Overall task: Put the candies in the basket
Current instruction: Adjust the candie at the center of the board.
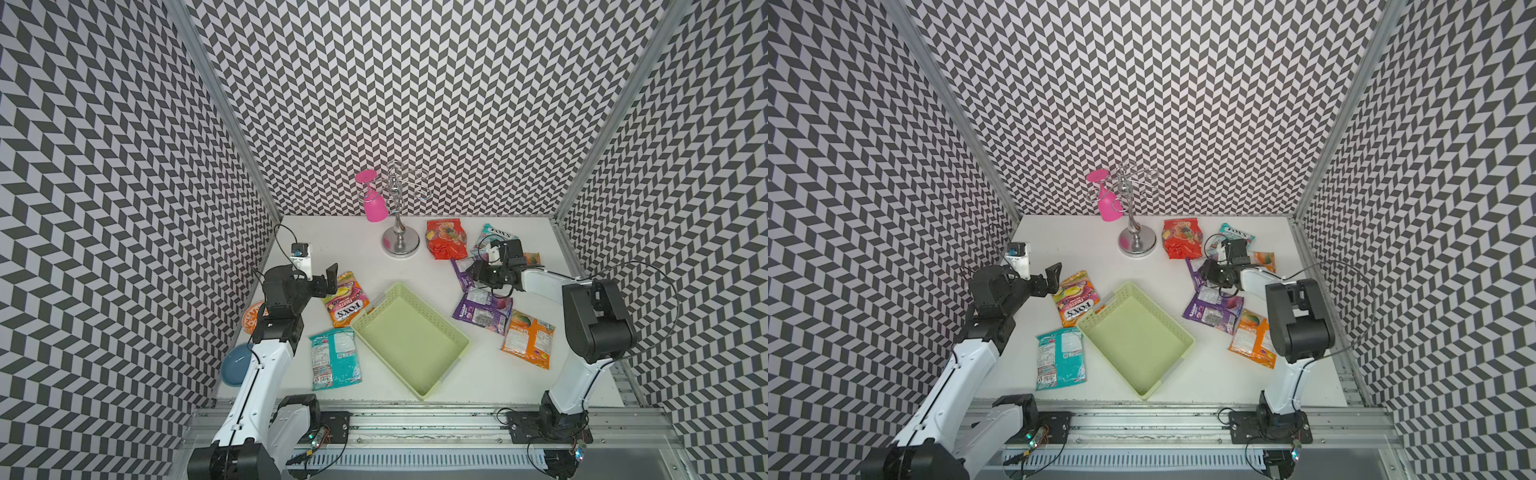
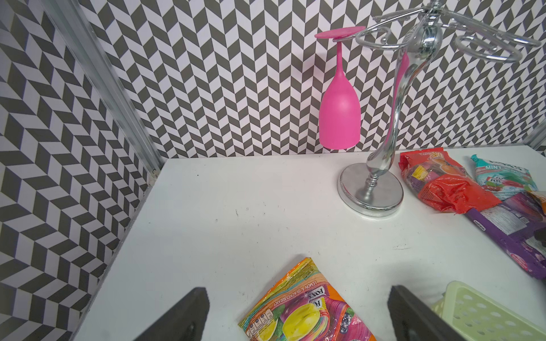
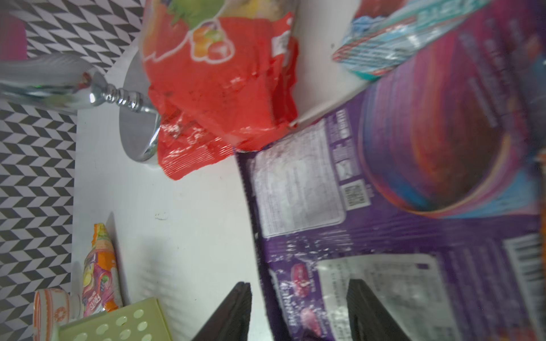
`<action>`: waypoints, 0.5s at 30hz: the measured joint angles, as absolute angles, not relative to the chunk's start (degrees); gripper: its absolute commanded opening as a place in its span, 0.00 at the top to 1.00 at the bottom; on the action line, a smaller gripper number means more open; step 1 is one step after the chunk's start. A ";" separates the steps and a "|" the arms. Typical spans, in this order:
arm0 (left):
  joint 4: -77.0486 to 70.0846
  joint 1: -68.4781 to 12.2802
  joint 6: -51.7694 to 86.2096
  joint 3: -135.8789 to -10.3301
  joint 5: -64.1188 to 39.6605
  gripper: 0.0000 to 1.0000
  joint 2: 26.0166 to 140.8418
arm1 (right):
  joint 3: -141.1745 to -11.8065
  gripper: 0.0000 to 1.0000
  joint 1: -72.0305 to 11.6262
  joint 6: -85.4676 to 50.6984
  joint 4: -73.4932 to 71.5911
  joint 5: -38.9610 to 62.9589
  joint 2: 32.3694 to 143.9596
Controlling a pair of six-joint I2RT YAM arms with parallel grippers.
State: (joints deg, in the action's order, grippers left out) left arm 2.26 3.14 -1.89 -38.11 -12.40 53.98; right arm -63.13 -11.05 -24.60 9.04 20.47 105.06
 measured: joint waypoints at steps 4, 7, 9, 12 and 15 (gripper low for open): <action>2.26 3.14 -1.89 -38.11 -12.49 0.01 53.91 | -70.22 0.44 -16.93 -23.31 13.02 20.25 105.38; 2.26 3.14 -1.87 -38.11 -12.60 0.01 53.60 | -77.56 0.44 -20.58 -22.92 14.20 20.29 107.61; 2.26 3.14 -1.87 -38.11 -12.60 0.01 53.41 | -82.81 0.44 -22.44 -22.98 14.24 20.43 110.52; 2.26 3.14 -1.89 -38.11 -12.64 0.01 53.08 | -89.10 0.45 -23.40 -23.86 13.52 21.28 115.98; 2.26 3.14 -1.89 -38.13 -12.71 0.01 52.84 | -95.35 0.47 -23.27 -25.30 12.88 21.74 122.76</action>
